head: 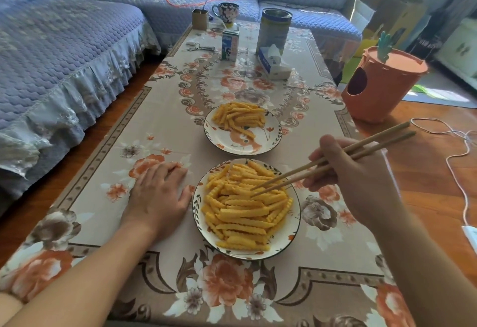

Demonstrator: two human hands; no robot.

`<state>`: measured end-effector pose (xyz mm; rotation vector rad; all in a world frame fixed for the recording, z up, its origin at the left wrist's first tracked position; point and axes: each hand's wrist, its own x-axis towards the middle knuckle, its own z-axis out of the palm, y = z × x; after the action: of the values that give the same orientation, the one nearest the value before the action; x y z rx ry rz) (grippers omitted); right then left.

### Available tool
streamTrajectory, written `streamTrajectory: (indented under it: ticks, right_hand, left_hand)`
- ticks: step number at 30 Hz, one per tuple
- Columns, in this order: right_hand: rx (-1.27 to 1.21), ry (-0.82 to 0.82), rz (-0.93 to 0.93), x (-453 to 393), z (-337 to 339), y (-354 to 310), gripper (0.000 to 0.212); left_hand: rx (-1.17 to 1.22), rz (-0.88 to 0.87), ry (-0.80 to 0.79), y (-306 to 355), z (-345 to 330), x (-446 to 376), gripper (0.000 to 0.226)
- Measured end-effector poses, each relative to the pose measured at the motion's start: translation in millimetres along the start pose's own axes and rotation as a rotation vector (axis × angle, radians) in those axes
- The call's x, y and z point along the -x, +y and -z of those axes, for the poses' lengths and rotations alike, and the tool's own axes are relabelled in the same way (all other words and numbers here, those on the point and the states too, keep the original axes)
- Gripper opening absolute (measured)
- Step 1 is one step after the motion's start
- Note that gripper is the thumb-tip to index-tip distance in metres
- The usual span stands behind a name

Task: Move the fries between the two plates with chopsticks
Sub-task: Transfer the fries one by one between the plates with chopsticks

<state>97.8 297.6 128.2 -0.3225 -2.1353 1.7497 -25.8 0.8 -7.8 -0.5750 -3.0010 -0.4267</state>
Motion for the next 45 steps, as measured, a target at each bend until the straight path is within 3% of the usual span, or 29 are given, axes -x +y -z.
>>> streamTrajectory:
  ticks: [9, 22, 35, 45]
  right_hand:
    - [-0.112, 0.199, -0.042, -31.9, 10.1, 21.4, 0.035]
    - [0.191, 0.194, 0.018, -114.5, -71.7, 54.4, 0.026]
    - [0.063, 0.247, 0.065, -69.4, -27.4, 11.4, 0.042]
    - [0.049, 0.113, 0.028, -19.6, -13.2, -12.2, 0.047]
  left_hand:
    - [0.000, -0.003, 0.000, -0.8, -1.7, -0.7, 0.052]
    - [0.003, -0.018, 0.022, -4.0, -4.4, -3.2, 0.049]
    - [0.001, -0.020, 0.018, -2.5, -2.1, -1.3, 0.050]
    - [0.002, -0.018, 0.013, -3.1, -2.1, -1.6, 0.053]
